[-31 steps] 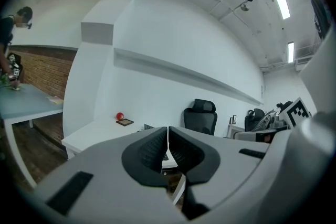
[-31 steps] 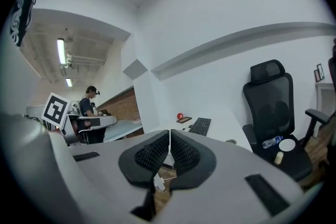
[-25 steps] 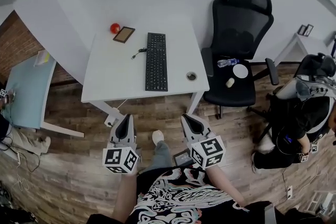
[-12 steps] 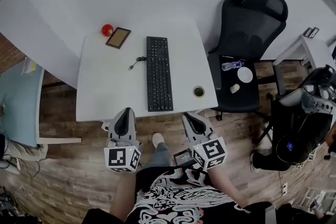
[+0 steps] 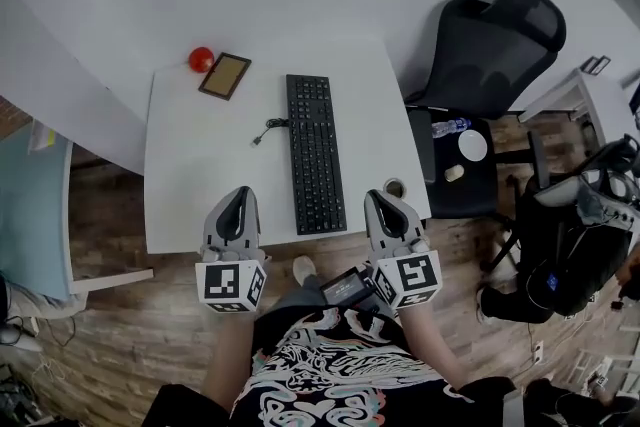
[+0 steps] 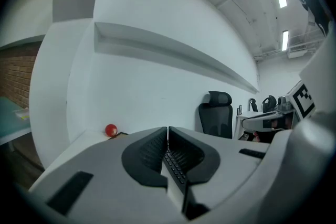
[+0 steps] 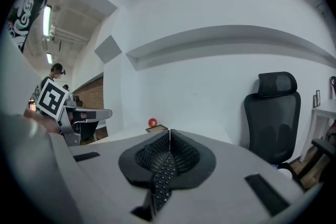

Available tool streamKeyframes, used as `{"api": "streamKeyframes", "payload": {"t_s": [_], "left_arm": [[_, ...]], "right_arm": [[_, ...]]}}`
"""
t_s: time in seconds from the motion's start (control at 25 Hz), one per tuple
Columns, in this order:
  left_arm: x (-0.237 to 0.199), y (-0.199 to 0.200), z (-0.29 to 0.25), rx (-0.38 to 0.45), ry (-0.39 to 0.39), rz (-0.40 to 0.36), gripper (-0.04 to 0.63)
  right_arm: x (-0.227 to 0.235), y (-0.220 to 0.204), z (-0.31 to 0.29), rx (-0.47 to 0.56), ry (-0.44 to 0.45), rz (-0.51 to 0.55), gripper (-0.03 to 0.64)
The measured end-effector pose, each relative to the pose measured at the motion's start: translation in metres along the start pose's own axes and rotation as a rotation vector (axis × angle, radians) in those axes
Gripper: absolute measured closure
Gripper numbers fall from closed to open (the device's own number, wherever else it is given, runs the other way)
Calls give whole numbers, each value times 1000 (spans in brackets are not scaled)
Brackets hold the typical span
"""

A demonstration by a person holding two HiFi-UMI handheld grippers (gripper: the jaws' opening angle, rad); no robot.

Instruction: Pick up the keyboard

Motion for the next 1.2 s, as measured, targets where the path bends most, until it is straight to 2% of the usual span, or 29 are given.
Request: {"api": "streamKeyframes", "payload": {"t_s": [0.2,0.44,0.64,0.84,1.2], "left_arm": [[-21,1,-16,-13,18,-29,572],[-33,-5,-35,-29,25,-8,572],[-35,-9,-57,-57,22,10,572],[-36,-10,-69,-82,22,-4,572],[-42,-26,-100,-127,8,29,572]], "right_arm": [[3,5,-14,0,6,-55,588],[21,1,-24,19,4,-173,588],[29,-4,-46,-28,2,-109,588],[34,-8,-64,-36,27,-136,588],[48,-25,-90,-100,37,-142,588]]}}
Point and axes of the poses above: the fingertips, and each gripper's own axes: z backward along the fingers, x to its right, y out of its top, the point moved 6 cm from there along z, backward along the fingers, and after that the axes turned 1 degree about -z, right-handed, at the moved point
